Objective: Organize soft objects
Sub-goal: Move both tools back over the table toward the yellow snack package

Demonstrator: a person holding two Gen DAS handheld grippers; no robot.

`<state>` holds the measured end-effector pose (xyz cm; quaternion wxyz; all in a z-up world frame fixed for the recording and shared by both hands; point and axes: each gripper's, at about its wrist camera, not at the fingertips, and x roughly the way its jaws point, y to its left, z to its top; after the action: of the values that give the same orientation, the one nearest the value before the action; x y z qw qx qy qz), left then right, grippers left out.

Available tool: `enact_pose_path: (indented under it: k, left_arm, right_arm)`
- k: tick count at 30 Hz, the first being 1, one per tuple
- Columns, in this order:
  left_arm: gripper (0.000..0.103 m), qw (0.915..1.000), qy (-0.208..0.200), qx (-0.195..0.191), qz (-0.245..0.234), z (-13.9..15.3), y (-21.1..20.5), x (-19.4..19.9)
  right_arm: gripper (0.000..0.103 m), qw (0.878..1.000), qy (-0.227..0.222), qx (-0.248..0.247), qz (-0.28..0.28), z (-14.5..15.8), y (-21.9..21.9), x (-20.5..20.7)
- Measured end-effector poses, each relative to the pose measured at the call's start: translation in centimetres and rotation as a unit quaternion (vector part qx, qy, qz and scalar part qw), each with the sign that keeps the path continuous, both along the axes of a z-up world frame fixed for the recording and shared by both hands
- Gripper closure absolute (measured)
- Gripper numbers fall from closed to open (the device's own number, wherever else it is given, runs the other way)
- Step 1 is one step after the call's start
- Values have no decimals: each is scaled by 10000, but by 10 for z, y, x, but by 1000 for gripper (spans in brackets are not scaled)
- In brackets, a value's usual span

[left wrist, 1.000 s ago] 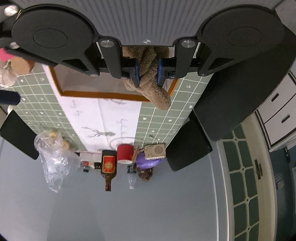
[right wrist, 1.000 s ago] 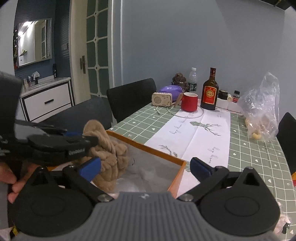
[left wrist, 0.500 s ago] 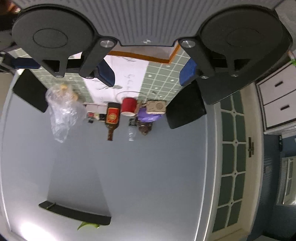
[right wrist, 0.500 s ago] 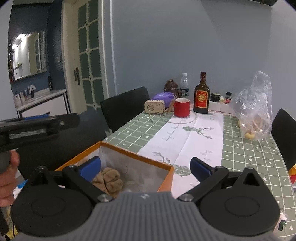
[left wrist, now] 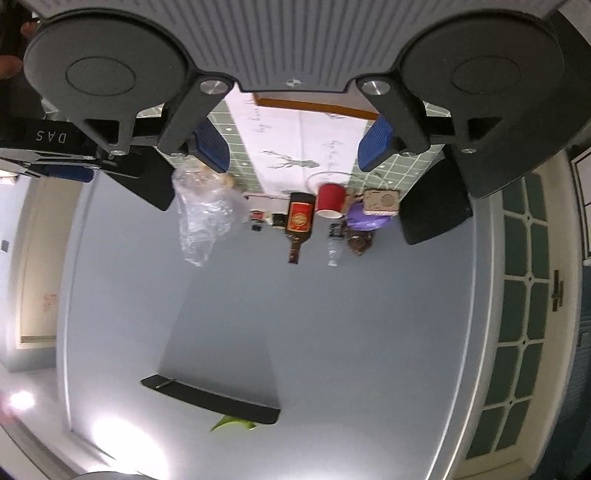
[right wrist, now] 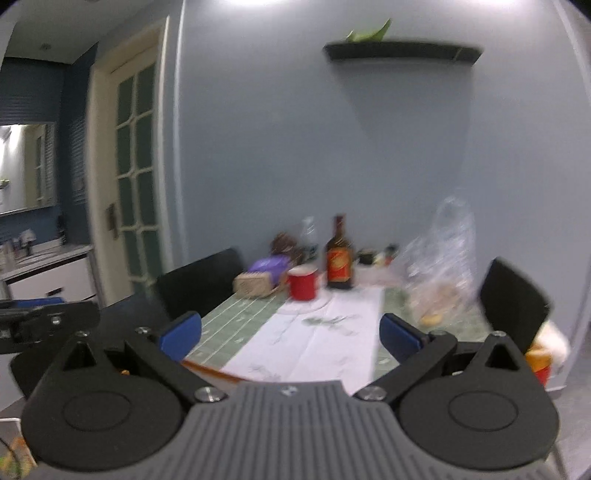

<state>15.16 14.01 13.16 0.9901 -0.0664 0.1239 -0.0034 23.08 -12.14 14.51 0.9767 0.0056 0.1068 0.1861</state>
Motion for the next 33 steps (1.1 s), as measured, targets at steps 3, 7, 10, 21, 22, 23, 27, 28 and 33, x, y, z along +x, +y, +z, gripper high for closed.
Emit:
enact_pose_path:
  k: [3, 7, 10, 21, 22, 23, 27, 28, 33]
  left_arm:
    - [10, 9998, 5, -50, -180, 0, -9, -2]
    - [10, 9997, 44, 160, -179, -5, -30, -1]
    - [11, 9983, 168, 237, -510, -10, -47, 0]
    - [16, 9633, 800, 401, -2532, -42, -114, -3]
    - [16, 9614, 758, 474, -2603, -45, -120, -6]
    - [16, 9589, 717, 548, -2692, -47, -126, -10]
    - [16, 9368, 819, 866, -3289, -60, -146, -16]
    - [16, 9320, 827, 944, -3401, -64, -151, -17]
    - [16, 9213, 955, 1278, -3545, -86, -168, -18]
  right_arm:
    - [3, 9998, 43, -59, -158, -7, -18, -8]
    - [3, 9961, -214, -149, -847, -20, -39, -34]
    - [3, 9919, -358, -239, -1198, -36, -55, -62]
    - [3, 9548, 512, -218, -2919, -128, -122, -87]
    - [3, 9532, 648, -177, -2947, -136, -128, -88]
    - [3, 9521, 815, -62, -2945, -144, -135, -87]
    - [2, 9518, 1201, 495, -2778, -162, -155, -85]
    - [3, 9519, 1261, 592, -2730, -165, -158, -85]
    - [2, 9553, 1524, 649, -2447, -175, -151, -80]
